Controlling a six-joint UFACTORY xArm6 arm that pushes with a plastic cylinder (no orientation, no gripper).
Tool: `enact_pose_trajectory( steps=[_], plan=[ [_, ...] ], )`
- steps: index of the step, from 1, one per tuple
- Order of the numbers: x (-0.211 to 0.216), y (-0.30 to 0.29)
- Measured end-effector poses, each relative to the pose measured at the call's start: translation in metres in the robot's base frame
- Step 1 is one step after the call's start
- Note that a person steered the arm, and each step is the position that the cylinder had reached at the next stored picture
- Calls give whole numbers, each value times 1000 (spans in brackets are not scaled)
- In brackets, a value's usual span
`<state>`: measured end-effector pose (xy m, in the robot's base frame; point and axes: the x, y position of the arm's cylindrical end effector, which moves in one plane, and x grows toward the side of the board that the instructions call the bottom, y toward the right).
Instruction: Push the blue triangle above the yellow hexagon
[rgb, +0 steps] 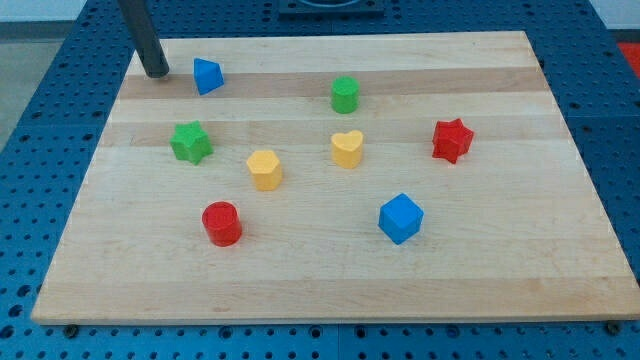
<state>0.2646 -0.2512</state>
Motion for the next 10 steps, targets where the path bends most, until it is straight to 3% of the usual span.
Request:
enact_pose_trajectory(
  steps=[2, 10],
  plan=[
    [0, 47],
    [15, 107]
  ],
)
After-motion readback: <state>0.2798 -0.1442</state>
